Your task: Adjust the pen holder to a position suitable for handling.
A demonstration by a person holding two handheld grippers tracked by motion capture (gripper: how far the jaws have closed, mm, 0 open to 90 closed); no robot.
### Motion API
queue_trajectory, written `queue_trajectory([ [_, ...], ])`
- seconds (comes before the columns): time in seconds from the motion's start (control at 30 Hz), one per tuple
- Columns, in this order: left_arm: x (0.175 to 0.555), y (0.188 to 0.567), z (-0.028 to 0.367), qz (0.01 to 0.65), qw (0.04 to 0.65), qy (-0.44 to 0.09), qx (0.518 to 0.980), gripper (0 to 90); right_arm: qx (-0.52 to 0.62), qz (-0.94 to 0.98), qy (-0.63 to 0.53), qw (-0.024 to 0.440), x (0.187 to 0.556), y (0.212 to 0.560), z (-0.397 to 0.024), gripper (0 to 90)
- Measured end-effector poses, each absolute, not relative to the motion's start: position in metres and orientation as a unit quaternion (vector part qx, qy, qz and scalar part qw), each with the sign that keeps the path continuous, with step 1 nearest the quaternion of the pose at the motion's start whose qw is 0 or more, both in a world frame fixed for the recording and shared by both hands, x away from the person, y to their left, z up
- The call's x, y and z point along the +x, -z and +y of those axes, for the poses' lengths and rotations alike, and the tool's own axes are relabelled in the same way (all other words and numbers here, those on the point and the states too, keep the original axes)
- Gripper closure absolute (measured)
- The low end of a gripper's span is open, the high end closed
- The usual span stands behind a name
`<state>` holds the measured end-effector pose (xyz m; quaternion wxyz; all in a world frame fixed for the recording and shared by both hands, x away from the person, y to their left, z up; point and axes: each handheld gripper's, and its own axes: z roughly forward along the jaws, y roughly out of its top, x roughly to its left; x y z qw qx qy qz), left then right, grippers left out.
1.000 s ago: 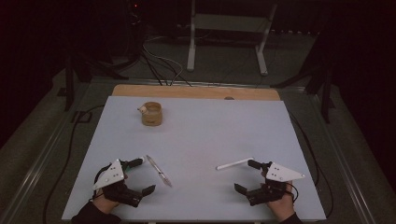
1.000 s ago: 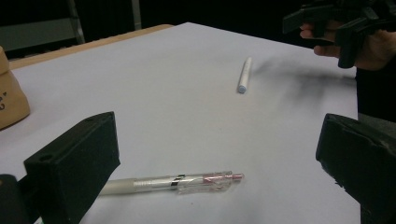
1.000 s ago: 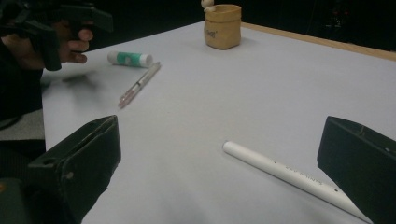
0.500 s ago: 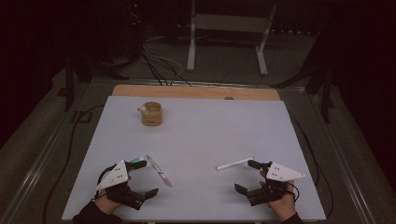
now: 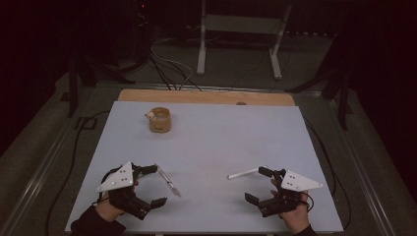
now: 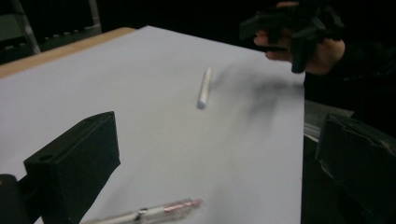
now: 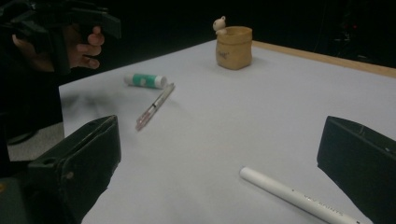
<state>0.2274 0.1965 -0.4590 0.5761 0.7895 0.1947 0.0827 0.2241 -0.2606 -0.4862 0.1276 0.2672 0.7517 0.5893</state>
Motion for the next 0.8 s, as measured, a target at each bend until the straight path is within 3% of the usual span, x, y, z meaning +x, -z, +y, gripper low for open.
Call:
queue_trajectory([
  [0.43, 0.255, 0.42, 0.214, 0.23, 0.579, -0.129, 0.771, 0.3, 0.276, 0.743, -0.597, 0.127, 0.225, 0.485, -0.263, 0.0],
  [0.8, 0.296, 0.423, 0.229, 0.284, 0.557, -0.178, 0.76, 1.5, 0.277, 0.741, -0.599, 0.121, 0.226, 0.485, -0.262, 0.0],
])
